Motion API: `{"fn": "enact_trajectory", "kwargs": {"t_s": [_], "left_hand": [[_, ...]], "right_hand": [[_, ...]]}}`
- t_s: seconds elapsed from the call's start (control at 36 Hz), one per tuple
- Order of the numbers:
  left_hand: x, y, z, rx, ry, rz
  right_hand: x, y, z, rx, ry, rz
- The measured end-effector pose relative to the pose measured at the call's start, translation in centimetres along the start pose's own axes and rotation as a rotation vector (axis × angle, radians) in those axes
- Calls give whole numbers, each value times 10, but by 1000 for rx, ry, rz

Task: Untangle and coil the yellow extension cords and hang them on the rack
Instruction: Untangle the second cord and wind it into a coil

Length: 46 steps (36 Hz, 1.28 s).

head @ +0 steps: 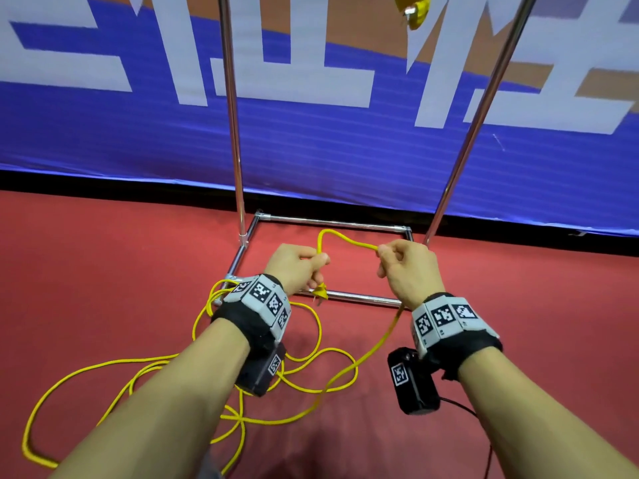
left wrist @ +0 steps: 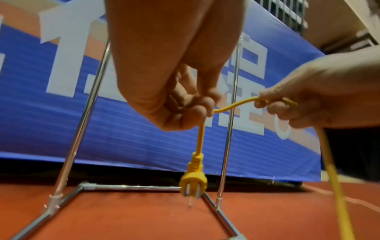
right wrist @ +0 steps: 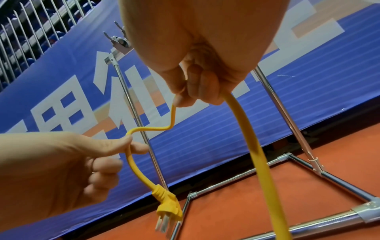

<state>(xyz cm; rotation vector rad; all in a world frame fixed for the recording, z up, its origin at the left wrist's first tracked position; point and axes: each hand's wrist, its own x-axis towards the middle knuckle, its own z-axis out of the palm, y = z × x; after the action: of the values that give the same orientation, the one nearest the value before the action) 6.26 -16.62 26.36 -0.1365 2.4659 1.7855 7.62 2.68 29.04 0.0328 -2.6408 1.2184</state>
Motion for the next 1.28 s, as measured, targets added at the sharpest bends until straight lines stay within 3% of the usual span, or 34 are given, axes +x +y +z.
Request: {"fn": "enact_trajectory", "kwargs": {"t_s": [0.08,0.14,0.25,0.36,0.44,0.56,0.67,0.81,0.89,1.0,1.08,1.17,1.28], "left_hand": [[-5,13,5,-365,-48,-193],[-7,15,4,-545,-25,-247],[-7,15,4,-788,104,-242],[-4,15,-1,-990,178,-160],[-4,11,-6,-1017,125,-196],[-1,10,-8,-920,36,-231],[3,9,-15,-903,92,-222],[0,9,-22,-913,-21,-273],[-5,11,-19,-847,-149,-315],[-6,13,-17,-962,-195,-332],[4,13,-20,-1110,-69,-241],[11,10,-27,-1243,113,-173],[18,8,-41,-1243,294,-101]], "right_hand": [[-2,-1,-4,127,-15,87],[-4,-4,-8,305,-80,171],[-10,-10,-17,544,-397,223],[-16,-4,-13,199,-730,227],[-18,7,-4,-70,-858,277],[-15,14,4,-175,-782,331],[-13,19,6,-298,-732,381],[1,25,2,-468,-408,396],[9,21,-1,-375,-222,405],[13,19,0,-252,-189,451],[9,23,1,-126,-246,498],[2,30,2,-8,-402,543],[-3,39,1,49,-506,596]]}}
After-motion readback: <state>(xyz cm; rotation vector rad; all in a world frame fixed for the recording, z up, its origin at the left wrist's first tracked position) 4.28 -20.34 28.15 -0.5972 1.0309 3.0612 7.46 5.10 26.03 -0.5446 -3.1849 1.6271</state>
